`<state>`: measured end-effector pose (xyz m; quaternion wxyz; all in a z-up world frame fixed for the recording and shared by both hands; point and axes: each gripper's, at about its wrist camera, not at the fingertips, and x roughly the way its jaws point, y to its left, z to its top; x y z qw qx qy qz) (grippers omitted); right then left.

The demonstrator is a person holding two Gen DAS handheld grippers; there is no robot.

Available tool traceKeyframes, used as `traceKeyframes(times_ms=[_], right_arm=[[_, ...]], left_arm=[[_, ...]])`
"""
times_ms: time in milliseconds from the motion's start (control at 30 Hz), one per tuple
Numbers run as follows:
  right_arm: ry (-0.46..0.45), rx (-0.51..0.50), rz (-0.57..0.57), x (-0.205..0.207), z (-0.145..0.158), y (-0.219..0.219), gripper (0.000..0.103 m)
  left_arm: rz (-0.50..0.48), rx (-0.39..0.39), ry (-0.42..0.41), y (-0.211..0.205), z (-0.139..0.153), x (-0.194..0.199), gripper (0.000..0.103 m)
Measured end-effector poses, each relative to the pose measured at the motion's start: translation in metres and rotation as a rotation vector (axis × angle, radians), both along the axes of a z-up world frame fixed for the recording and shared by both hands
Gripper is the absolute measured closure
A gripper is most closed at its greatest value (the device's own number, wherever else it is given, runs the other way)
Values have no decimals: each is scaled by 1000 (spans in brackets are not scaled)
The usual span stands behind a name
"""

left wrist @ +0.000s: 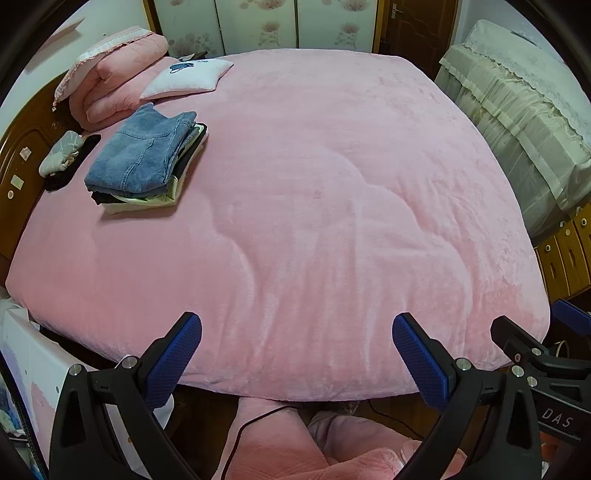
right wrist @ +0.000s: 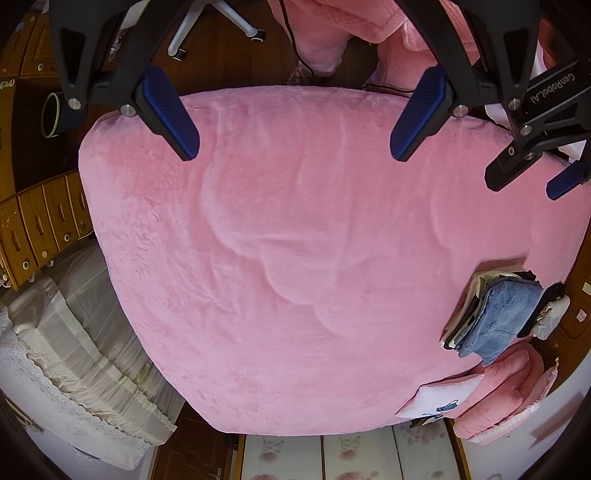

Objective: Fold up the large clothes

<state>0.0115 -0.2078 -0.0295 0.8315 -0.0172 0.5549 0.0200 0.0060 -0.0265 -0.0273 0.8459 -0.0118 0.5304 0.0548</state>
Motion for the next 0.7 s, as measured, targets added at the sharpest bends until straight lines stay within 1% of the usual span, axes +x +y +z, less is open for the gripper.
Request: traceKeyframes(times_ms=[700], right_arm=[[16,2,7,6,-6,-11,0]], left_arm=[[-2,-3,-1,0,1,-1,1]])
